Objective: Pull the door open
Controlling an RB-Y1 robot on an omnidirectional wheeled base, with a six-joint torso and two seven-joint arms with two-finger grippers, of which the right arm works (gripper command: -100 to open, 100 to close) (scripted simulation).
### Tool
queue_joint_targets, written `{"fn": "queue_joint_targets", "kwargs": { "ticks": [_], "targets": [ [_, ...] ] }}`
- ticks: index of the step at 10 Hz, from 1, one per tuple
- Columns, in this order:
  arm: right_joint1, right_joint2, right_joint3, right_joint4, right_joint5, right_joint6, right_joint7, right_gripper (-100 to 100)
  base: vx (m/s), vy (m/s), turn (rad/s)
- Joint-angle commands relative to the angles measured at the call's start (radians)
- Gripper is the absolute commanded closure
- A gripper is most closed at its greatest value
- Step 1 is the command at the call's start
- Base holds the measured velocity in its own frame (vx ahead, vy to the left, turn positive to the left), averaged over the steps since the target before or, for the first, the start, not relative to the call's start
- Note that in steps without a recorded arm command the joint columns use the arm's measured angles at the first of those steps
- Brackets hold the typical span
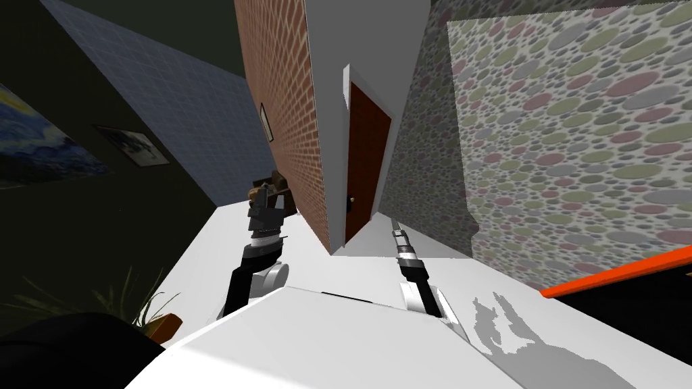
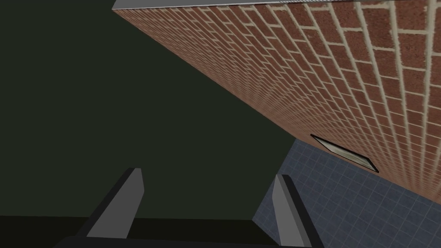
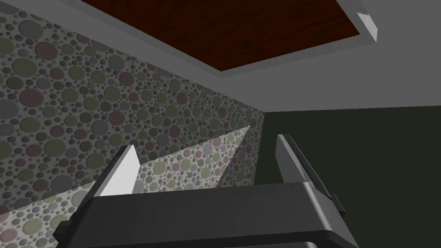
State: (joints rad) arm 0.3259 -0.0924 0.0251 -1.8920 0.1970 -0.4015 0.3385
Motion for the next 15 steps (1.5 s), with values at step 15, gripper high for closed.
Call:
{"fn": "queue_joint_targets", "kwargs": {
  "ticks": [15],
  "targets": [
    [-0.193, -0.091, 0.073, 0.336, 0.181, -0.033, 0.225, -100, 0.087, -0.069, 0.154]
  ]
}}
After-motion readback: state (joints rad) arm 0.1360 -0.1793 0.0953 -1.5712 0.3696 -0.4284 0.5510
